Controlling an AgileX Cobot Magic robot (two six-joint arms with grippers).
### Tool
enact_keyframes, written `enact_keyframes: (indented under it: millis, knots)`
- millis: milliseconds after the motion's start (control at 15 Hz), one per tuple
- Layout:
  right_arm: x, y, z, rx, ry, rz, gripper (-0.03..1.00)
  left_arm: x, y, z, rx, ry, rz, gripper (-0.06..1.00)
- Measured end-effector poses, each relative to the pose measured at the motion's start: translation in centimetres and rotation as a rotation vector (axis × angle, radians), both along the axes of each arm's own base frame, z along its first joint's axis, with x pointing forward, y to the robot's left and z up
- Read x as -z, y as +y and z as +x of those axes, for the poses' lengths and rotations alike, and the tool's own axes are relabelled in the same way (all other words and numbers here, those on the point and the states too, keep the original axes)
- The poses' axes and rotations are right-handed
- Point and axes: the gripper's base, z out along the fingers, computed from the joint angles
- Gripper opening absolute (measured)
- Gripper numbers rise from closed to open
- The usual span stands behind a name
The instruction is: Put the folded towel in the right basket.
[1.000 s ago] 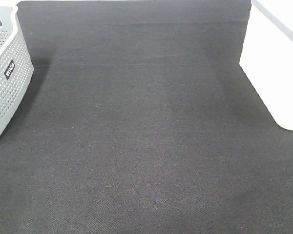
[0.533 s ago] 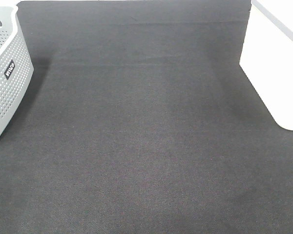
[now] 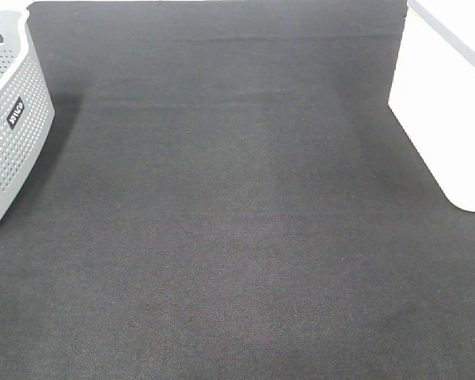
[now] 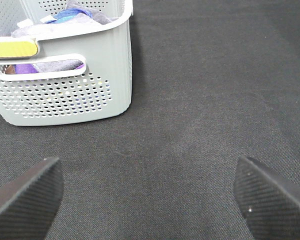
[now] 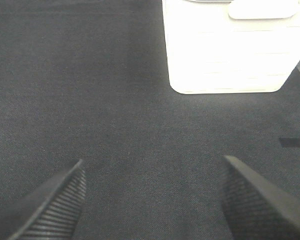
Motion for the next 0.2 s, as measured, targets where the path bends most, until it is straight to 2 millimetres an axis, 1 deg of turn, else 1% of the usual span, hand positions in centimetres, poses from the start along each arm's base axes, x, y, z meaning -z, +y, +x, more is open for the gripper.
enact_keyframes:
  millis: [200]
  knots:
    - [0.00, 0.01, 0.00, -0.001, 0.000, 0.001, 0.70, 0.00, 0.00, 0.00, 0.000, 0.000, 0.000, 0.88]
